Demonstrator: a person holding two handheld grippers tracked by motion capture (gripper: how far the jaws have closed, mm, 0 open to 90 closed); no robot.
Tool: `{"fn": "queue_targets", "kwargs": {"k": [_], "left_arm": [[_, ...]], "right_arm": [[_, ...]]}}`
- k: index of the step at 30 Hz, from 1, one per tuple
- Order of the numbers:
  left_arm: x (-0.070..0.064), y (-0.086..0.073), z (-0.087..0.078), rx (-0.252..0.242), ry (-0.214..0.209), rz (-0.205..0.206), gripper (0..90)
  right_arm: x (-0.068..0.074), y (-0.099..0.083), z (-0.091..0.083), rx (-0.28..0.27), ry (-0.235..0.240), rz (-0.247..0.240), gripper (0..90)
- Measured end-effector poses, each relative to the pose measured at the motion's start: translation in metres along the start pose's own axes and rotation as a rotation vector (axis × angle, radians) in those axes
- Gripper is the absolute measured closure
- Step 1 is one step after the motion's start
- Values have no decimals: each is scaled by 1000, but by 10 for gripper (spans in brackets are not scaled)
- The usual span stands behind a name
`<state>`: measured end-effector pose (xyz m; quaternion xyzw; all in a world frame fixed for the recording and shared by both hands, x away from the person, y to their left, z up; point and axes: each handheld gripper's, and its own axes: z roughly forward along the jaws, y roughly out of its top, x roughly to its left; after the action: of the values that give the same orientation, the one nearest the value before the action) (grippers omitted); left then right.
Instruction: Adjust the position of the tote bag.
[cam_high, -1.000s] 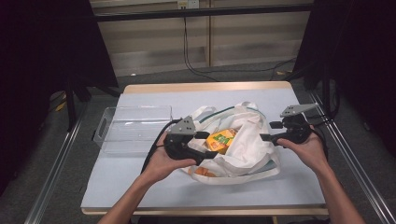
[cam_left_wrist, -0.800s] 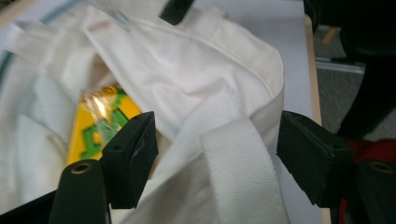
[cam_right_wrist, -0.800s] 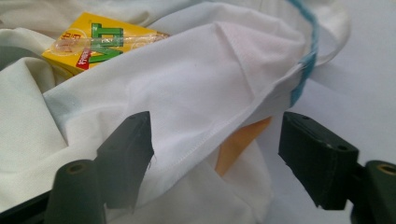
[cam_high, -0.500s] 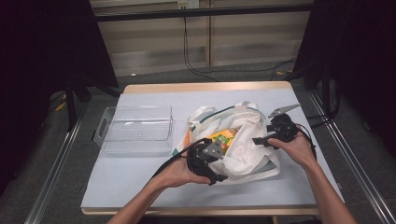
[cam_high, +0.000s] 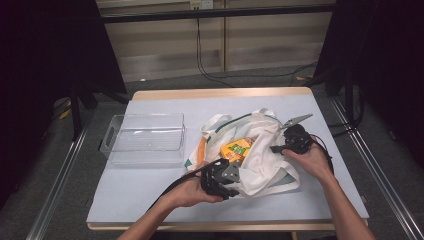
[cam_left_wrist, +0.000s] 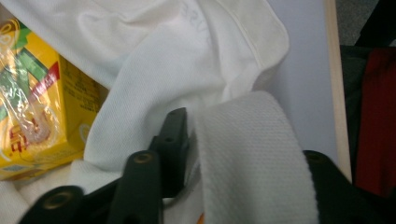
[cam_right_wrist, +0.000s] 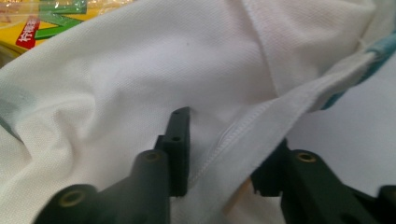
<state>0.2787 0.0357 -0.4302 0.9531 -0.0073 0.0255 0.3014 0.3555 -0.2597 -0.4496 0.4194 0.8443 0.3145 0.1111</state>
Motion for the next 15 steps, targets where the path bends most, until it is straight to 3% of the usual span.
{"fn": "queue_targets", "kwargs": {"k": [2, 3, 5, 8, 10, 12, 13, 14, 15], "left_arm": [[0, -4, -3, -17, -25, -8, 782], [-1, -6, -4, -26, -52, -10, 782], [-5, -10, -5, -26, -49, -1, 814], [-8, -14, -6, -22, -55, -8, 820], [-8, -16, -6, -43, -60, -19, 821], [-9, -18, -8, -43, -64, -17, 820], [-10, -19, -9, -57, -46, -12, 814], [-10, -19, -10, -58, -54, -19, 814], [-9, -18, -11, -76, -43, -24, 809]], "right_arm": [[-5, -2, -7, -21, 2, 14, 837], [-5, -2, -7, -21, 2, 14, 837], [-8, -3, -12, -29, -9, 20, 854], [-8, -4, -16, -36, -13, 10, 802], [-6, -5, -17, -30, -22, 4, 775], [-5, -6, -19, -30, -37, 5, 694], [-7, -7, -21, -59, -1, 21, 676], [-7, -7, -21, -59, -1, 21, 637], [-10, -7, -24, -100, 49, 59, 619]]}}
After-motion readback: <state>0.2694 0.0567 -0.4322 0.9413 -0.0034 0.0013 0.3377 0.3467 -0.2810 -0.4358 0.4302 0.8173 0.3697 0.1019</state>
